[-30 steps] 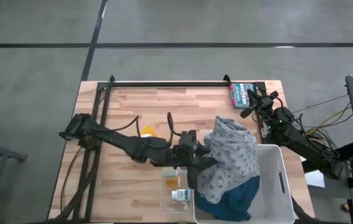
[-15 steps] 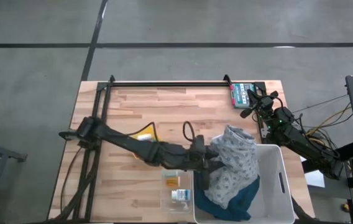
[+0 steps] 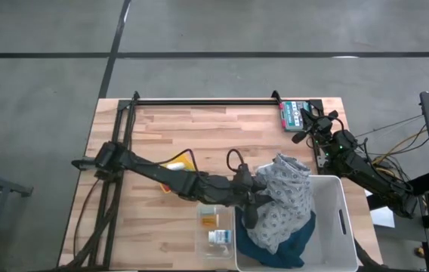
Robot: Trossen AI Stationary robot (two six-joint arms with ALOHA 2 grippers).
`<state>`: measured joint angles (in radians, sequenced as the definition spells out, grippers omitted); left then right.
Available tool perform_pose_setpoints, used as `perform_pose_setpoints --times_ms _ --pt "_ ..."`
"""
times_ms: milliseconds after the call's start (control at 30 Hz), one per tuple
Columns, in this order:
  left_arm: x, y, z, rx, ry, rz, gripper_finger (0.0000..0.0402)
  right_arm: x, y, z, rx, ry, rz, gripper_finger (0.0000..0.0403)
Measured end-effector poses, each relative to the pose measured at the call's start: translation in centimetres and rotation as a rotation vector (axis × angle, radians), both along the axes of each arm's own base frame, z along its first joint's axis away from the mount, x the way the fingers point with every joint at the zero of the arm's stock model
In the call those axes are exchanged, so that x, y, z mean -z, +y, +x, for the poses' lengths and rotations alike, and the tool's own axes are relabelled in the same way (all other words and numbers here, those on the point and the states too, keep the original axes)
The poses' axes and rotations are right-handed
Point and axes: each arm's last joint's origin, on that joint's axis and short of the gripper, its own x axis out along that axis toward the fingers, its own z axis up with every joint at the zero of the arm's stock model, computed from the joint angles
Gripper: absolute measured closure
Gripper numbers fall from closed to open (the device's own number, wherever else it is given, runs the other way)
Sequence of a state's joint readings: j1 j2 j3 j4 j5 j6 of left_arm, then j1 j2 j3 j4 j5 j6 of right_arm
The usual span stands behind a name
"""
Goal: Pick & Place Medicine items
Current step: Put the light blue patient gown into the white laundry bin
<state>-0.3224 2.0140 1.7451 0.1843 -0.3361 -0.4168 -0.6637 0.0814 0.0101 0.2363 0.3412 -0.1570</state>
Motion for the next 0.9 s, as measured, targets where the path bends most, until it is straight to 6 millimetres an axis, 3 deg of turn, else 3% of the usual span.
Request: perform_pose_setpoints --times_ms 667,900 --pt "1.7 0.2 -0.2 0.013 0.167 0.054 0.0304 0.0 0.0 0.0 0.0 0.0 0.0 0.0394" --pt "2.4 0.2 -0.5 0.028 0.25 0.151 0.0304 0.0 0.0 0.0 0.0 0.0 0.0 0.0394"
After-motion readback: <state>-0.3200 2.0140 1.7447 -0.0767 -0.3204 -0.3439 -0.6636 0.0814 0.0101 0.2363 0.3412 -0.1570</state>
